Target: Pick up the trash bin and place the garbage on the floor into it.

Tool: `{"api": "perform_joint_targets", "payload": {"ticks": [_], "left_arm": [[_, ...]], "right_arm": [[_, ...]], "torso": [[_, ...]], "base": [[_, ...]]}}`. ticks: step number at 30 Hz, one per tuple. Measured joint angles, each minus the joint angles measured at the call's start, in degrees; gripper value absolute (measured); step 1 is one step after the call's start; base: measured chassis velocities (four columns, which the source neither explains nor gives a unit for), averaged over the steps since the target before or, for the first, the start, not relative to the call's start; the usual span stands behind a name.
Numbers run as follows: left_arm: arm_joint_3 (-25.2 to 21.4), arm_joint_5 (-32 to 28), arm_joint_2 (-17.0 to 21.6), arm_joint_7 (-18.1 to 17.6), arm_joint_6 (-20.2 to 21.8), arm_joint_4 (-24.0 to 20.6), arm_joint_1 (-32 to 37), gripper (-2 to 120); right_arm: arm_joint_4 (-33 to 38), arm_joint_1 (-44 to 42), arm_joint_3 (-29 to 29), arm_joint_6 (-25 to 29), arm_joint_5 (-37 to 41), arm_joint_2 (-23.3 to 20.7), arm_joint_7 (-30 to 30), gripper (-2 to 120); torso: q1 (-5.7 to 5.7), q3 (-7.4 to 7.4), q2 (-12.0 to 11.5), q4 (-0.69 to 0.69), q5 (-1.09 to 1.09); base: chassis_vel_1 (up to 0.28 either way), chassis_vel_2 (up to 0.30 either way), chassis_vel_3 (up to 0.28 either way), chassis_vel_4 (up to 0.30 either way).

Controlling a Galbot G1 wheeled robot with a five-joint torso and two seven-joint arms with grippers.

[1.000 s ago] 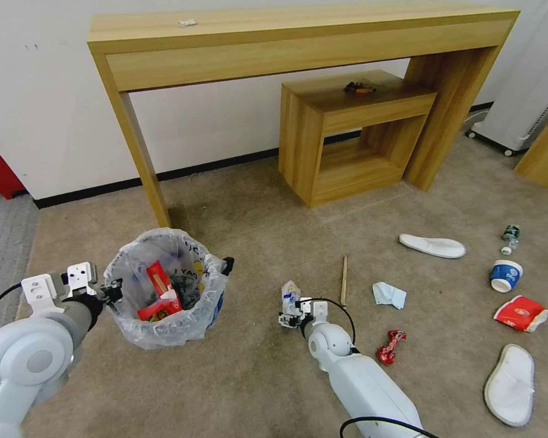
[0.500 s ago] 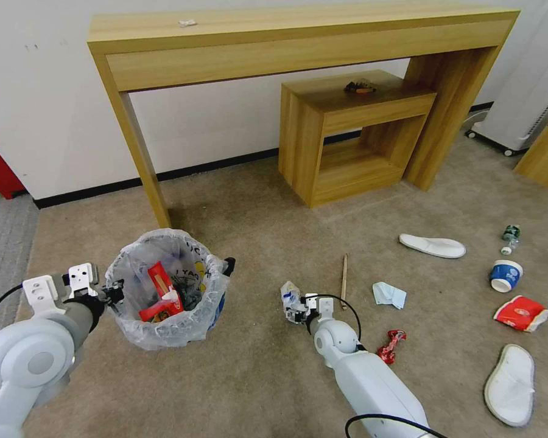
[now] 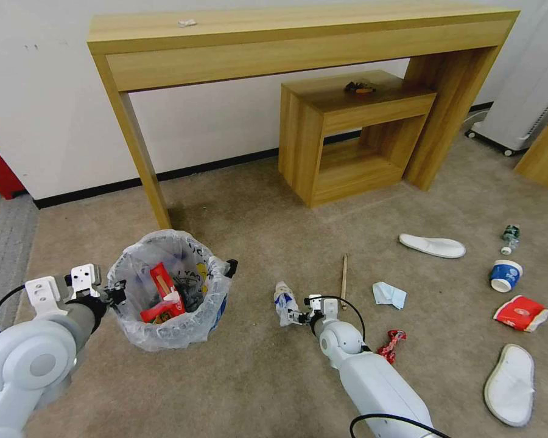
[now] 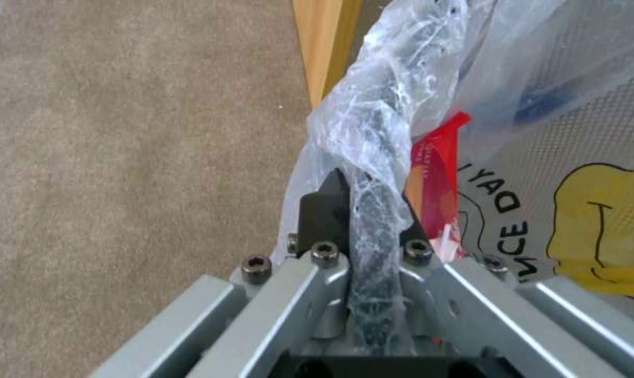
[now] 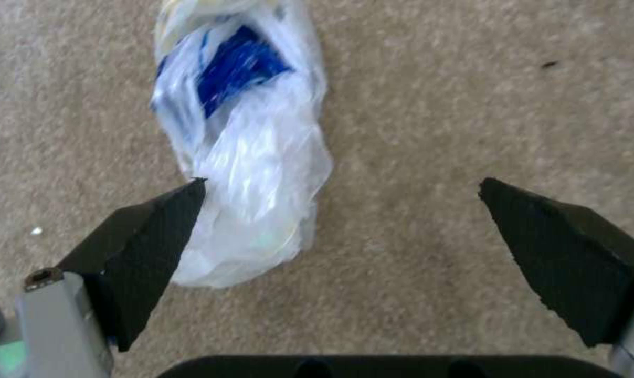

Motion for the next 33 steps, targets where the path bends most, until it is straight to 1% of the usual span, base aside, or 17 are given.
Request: {"api": "perform_joint_targets", "payload": {"ticks": [6,10,11,16,17,18,20,23,24,25,27,28,29,31,32,33], "left_arm": [[-0.27,0.00,0.08,0.27,-0.06,0.32,-0.03,0],[-0.50,-0.01,0.21,0.56,-0.09,0.55,-0.02,0],[-0.50,-0.01,0.21,0.56,-0.09,0.55,-0.02,0],[-0.48,-0.02,0.22,0.63,-0.12,0.72,-0.09,0],[-0.47,-0.01,0.22,0.65,-0.12,0.72,-0.11,0],[-0.47,-0.01,0.22,0.66,-0.12,0.72,-0.11,0],[-0.49,-0.02,0.25,0.66,-0.12,0.71,-0.11,0],[-0.73,-0.06,0.41,0.69,-0.12,0.50,0.01,0],[-0.98,-0.14,0.51,0.71,-0.12,0.24,0.11,0],[-0.98,-0.14,0.51,0.71,-0.12,0.24,0.11,0],[-1.22,-0.25,0.56,0.73,-0.12,0.06,0.26,0],[-1.29,-0.27,0.56,0.75,-0.13,0.02,0.32,0],[-1.29,-0.27,0.56,0.75,-0.13,0.02,0.32,0],[-1.32,-0.29,0.55,0.84,-0.12,-0.01,0.42,0],[-1.32,-0.29,0.55,0.84,-0.12,-0.01,0.42,0],[-1.32,-0.29,0.51,0.90,-0.13,-0.01,0.42,0]], "right_arm": [[-0.55,0.06,-0.54,1.18,-0.35,0.40,-1.21,100],[-1.17,0.31,-1.40,4.64,-0.65,0.49,-4.84,100],[-1.17,0.31,-1.40,4.64,-0.65,0.49,-4.84,100],[-1.67,0.31,-2.23,5.84,-1.26,0.52,-6.24,95],[-2.16,0.44,-2.41,6.36,-1.61,0.61,-6.63,90],[-2.67,0.65,-2.58,6.65,-1.90,0.72,-6.83,89],[-3.01,0.83,-2.70,6.70,-2.02,0.80,-6.85,88],[-3.70,1.32,-2.93,6.32,-2.29,1.06,-6.67,84],[-4.04,1.64,-3.23,5.37,-2.35,1.24,-6.15,78],[-4.04,1.64,-3.23,5.37,-2.35,1.24,-6.15,78],[-4.36,1.79,-3.70,4.22,-2.42,1.36,-5.66,65],[-4.42,1.79,-3.78,3.69,-2.50,1.38,-5.55,62],[-4.42,1.79,-3.78,3.69,-2.50,1.38,-5.55,62],[-4.80,1.79,-3.83,3.17,-2.93,1.38,-5.43,50],[-4.80,1.79,-3.83,3.17,-2.93,1.38,-5.43,50],[-5.04,1.76,-3.81,3.15,-3.08,1.35,-5.41,45]], "torso": [[0.00,0.00,0.00,0.00,0.00],[0.00,0.00,0.00,0.00,0.00],[0.00,0.00,0.00,0.00,0.00],[0.00,0.00,0.00,0.00,0.00],[0.00,0.00,0.00,0.00,0.00],[0.00,0.00,0.00,0.00,0.00],[0.00,0.00,0.00,0.00,0.00],[0.00,0.00,0.00,0.00,0.00],[0.00,0.00,0.00,0.01,0.00],[0.00,0.00,0.00,0.01,0.00],[0.00,0.00,0.00,0.00,0.00],[0.00,0.00,0.00,0.00,0.00],[0.00,0.00,0.00,0.00,0.00],[0.00,0.00,0.00,0.00,0.00],[0.00,0.00,0.00,0.00,0.00],[0.00,0.00,0.00,0.00,0.00]], "base": [[0.000,0.000,0.000,0.000],[0.000,0.000,0.000,0.000],[0.000,0.000,0.000,0.000],[0.000,0.000,0.000,0.000],[0.000,0.000,0.000,0.000],[0.000,0.000,0.000,0.000],[0.000,0.000,0.000,0.000],[0.000,0.000,0.000,0.000],[0.000,0.000,0.000,0.000],[0.000,0.000,0.000,0.000],[0.000,0.000,0.000,0.000],[0.000,0.000,0.000,0.000],[0.000,0.000,0.000,0.000],[0.000,0.000,0.000,0.000],[0.000,0.000,0.000,0.000],[0.000,0.000,0.000,0.000]]}}
